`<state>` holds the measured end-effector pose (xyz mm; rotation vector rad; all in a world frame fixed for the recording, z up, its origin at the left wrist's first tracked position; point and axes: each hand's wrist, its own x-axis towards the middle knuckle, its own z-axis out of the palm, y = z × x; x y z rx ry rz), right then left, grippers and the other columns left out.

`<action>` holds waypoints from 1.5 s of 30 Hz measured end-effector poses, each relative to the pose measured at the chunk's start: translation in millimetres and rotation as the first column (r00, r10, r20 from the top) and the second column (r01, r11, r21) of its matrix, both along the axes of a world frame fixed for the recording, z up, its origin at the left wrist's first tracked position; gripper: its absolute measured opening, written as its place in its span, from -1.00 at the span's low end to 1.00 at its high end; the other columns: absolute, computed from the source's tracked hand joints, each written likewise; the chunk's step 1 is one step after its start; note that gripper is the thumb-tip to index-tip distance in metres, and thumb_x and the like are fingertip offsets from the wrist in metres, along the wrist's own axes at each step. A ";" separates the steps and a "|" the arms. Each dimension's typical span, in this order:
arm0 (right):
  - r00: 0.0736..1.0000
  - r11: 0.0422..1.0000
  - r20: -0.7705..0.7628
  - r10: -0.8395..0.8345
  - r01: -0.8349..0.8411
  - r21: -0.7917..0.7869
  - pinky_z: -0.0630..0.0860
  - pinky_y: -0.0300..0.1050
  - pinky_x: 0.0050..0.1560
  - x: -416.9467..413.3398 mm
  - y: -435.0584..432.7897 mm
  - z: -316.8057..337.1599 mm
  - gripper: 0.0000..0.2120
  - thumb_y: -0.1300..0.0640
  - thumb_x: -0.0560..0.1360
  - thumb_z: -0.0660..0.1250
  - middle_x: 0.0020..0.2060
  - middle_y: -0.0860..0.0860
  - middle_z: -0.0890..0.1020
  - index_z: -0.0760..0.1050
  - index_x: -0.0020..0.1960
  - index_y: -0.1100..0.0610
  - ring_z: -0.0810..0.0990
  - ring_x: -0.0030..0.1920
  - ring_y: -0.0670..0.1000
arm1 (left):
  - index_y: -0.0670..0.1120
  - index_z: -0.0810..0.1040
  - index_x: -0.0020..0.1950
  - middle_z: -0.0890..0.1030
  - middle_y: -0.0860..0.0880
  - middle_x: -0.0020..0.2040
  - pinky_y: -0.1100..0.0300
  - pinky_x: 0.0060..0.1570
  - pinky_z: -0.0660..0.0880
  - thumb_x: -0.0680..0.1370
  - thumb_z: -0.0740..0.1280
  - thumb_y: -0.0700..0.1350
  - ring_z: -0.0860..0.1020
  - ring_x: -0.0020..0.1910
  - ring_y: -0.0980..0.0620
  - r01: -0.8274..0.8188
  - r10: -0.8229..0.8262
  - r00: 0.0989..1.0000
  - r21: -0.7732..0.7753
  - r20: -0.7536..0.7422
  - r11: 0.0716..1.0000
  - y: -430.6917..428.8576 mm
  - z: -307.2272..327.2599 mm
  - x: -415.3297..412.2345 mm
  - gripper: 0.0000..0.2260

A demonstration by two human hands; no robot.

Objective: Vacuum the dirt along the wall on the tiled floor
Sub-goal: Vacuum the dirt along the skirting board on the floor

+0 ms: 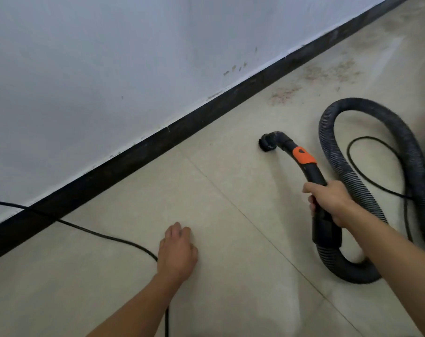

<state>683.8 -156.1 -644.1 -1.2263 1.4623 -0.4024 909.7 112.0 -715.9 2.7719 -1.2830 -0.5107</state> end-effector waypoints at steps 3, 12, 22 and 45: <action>0.997 0.998 0.055 0.047 -0.048 0.029 0.40 -0.14 -0.50 33.8 5.2 3.4 -0.89 0.29 0.43 0.37 -0.47 0.13 0.43 0.45 -0.10 0.26 0.35 -0.57 0.05 | -0.15 0.53 0.21 0.46 -0.20 0.28 -0.05 0.14 0.43 0.48 0.26 -0.12 0.42 0.26 -0.22 0.008 -0.008 0.999 -0.004 0.039 1.000 1.7 -4.1 3.6 -0.68; 0.764 0.811 -0.341 0.548 -0.585 -0.007 0.41 -0.17 -0.50 11.3 72.6 8.7 -0.85 0.13 0.38 0.42 -0.44 0.04 0.53 0.44 -0.22 0.09 0.50 -0.52 0.03 | -0.26 0.55 0.02 0.50 -0.23 0.01 -0.02 -0.16 0.44 0.51 0.30 -0.21 0.47 0.02 -0.24 -0.137 0.137 0.991 -0.073 -0.008 0.988 -27.0 3.7 18.5 -0.84; 0.394 0.522 -0.359 0.846 -0.747 0.411 0.45 -0.11 -0.33 -53.4 148.1 97.2 -0.83 0.01 0.29 0.42 -0.36 -0.04 0.57 0.42 -0.25 -0.01 0.54 -0.38 -0.05 | -0.09 0.54 0.04 0.63 -0.13 -0.09 0.15 -0.18 0.43 0.56 0.25 -0.07 0.56 -0.11 -0.10 -0.202 0.306 0.888 0.308 -0.343 0.930 55.2 122.8 -18.6 -0.85; 0.759 0.812 -0.288 0.584 -0.546 0.205 0.53 -0.10 -0.13 -109.5 138.1 459.1 -0.70 -0.01 0.43 0.35 -0.12 -0.08 0.57 0.34 0.11 -0.04 0.59 -0.13 -0.02 | -0.16 0.43 0.07 0.60 -0.22 0.02 -0.09 -0.20 0.63 0.58 0.26 0.17 0.66 -0.07 -0.24 -0.747 0.607 -0.139 0.485 -0.783 0.454 -159.4 518.6 -162.0 -0.62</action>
